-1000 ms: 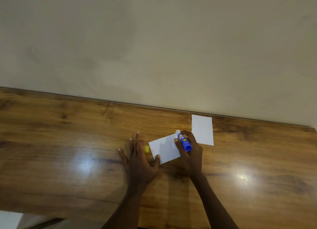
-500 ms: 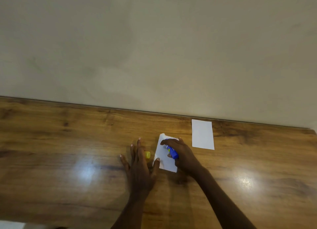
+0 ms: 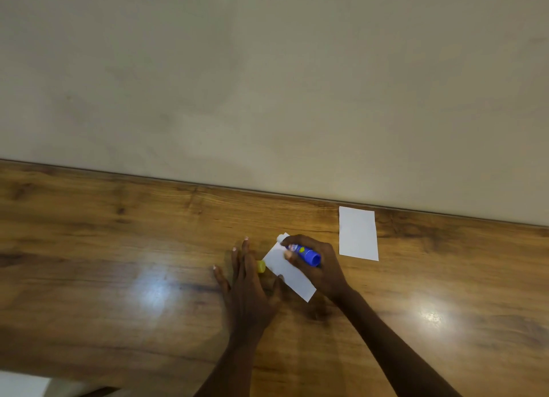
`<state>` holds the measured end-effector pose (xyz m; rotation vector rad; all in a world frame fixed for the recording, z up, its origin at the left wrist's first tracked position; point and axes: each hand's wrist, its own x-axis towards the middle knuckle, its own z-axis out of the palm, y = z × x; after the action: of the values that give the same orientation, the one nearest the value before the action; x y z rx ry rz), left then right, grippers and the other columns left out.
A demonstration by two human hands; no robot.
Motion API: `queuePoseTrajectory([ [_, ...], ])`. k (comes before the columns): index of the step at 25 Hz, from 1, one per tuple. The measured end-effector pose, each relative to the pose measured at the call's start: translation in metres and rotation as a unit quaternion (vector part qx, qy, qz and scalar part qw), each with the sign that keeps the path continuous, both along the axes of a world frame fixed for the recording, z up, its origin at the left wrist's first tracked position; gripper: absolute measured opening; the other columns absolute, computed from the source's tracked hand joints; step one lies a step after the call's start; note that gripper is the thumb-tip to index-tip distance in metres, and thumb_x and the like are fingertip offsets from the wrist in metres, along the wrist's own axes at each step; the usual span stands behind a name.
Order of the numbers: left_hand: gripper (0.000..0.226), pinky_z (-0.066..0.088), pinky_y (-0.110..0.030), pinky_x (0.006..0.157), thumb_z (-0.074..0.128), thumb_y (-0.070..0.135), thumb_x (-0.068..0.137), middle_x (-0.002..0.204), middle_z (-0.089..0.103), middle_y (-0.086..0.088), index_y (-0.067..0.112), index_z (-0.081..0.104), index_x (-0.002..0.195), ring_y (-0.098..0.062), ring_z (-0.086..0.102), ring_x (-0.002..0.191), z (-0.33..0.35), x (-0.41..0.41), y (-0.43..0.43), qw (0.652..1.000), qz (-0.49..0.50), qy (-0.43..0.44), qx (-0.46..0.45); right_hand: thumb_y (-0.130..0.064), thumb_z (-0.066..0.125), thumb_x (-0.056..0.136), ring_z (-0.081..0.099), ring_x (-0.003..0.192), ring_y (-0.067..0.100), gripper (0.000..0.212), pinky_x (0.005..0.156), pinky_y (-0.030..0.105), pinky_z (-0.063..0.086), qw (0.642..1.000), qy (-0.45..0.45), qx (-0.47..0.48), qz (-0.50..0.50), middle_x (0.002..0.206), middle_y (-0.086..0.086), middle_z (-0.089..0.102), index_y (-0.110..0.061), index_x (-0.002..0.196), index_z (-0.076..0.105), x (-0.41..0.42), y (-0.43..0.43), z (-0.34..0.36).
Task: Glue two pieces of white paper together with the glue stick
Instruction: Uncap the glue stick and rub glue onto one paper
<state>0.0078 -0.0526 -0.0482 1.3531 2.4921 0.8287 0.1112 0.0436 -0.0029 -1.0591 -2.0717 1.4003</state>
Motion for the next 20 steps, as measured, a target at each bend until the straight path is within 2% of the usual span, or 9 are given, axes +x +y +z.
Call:
queuePoseTrajectory([
  [2, 0.084, -0.005, -0.055, 0.109, 0.064, 0.043, 0.073, 0.149, 0.03, -0.011, 0.013, 0.02, 0.139, -0.025, 0.01, 0.138, 0.0, 0.0, 0.0, 1.0, 0.0, 0.001, -0.003, -0.033, 0.052, 0.075, 0.058, 0.064, 0.009, 0.025, 0.059, 0.007, 0.046, 0.987, 0.077, -0.097, -0.102, 0.081, -0.008, 0.063, -0.023, 0.096, 0.06, -0.007, -0.01, -0.007],
  [4, 0.087, -0.007, -0.053, 0.11, 0.065, 0.042, 0.072, 0.151, 0.026, -0.009, 0.014, 0.018, 0.14, -0.023, 0.007, 0.138, 0.0, -0.001, -0.001, 1.0, -0.006, 0.0, -0.011, -0.027, 0.058, 0.076, 0.054, 0.061, 0.007, 0.031, 0.057, 0.004, 0.044, 0.982, 0.073, -0.127, -0.119, 0.079, -0.001, 0.06, -0.01, 0.102, 0.056, -0.013, -0.013, -0.013],
  [6, 0.089, -0.007, -0.052, 0.11, 0.063, 0.041, 0.072, 0.152, 0.022, -0.007, 0.014, 0.014, 0.141, -0.018, 0.002, 0.136, -0.001, -0.002, -0.002, 1.0, -0.012, 0.001, -0.012, -0.023, 0.063, 0.072, 0.053, 0.061, 0.006, 0.032, 0.058, 0.003, 0.043, 0.991, 0.038, -0.086, -0.095, 0.075, -0.001, 0.059, 0.001, 0.093, 0.058, -0.015, -0.01, -0.015],
  [8, 0.088, -0.006, -0.052, 0.11, 0.061, 0.041, 0.073, 0.153, 0.021, -0.006, 0.014, 0.012, 0.141, -0.015, 0.001, 0.135, -0.001, -0.003, -0.001, 1.0, -0.014, -0.001, -0.015, -0.02, 0.066, 0.07, 0.052, 0.057, 0.006, 0.025, 0.056, 0.002, 0.041, 0.996, 0.01, -0.054, -0.069, 0.067, -0.008, 0.057, 0.0, 0.083, 0.061, -0.015, -0.006, -0.018],
  [10, 0.091, -0.008, -0.052, 0.11, 0.062, 0.041, 0.071, 0.154, 0.018, -0.005, 0.016, 0.01, 0.141, -0.015, -0.002, 0.136, -0.001, -0.003, -0.001, 0.999, -0.021, -0.003, -0.025, -0.011, 0.069, 0.074, 0.051, 0.056, 0.007, 0.014, 0.055, 0.002, 0.041, 0.998, -0.009, -0.035, -0.047, 0.068, 0.0, 0.06, 0.0, 0.081, 0.063, -0.014, -0.005, -0.019],
  [13, 0.091, -0.008, -0.052, 0.109, 0.062, 0.043, 0.072, 0.153, 0.019, -0.005, 0.016, 0.01, 0.142, -0.017, -0.002, 0.136, -0.001, -0.002, -0.002, 0.999, -0.02, 0.009, -0.026, -0.008, 0.069, 0.074, 0.051, 0.057, 0.006, 0.012, 0.054, 0.002, 0.041, 0.999, -0.031, -0.011, -0.033, 0.077, 0.016, 0.065, -0.001, 0.083, 0.064, -0.011, -0.002, -0.019],
  [17, 0.087, -0.008, -0.053, 0.108, 0.06, 0.048, 0.073, 0.151, 0.026, -0.008, 0.015, 0.017, 0.14, -0.02, 0.002, 0.135, 0.0, -0.001, 0.0, 1.0, -0.007, 0.015, -0.017, -0.012, 0.069, 0.075, 0.051, 0.057, 0.008, 0.012, 0.051, 0.003, 0.041, 0.997, -0.044, -0.005, -0.061, 0.074, 0.006, 0.059, -0.013, 0.076, 0.057, -0.003, 0.012, -0.013],
  [20, 0.087, -0.01, -0.053, 0.107, 0.058, 0.051, 0.073, 0.151, 0.026, -0.008, 0.015, 0.017, 0.14, -0.02, 0.001, 0.135, -0.001, -0.001, 0.0, 1.0, -0.007, 0.019, -0.019, -0.015, 0.068, 0.076, 0.053, 0.059, 0.009, 0.012, 0.054, 0.014, 0.043, 0.994, -0.055, -0.001, -0.095, 0.075, 0.005, 0.059, -0.009, 0.077, 0.057, 0.0, 0.023, -0.011],
])
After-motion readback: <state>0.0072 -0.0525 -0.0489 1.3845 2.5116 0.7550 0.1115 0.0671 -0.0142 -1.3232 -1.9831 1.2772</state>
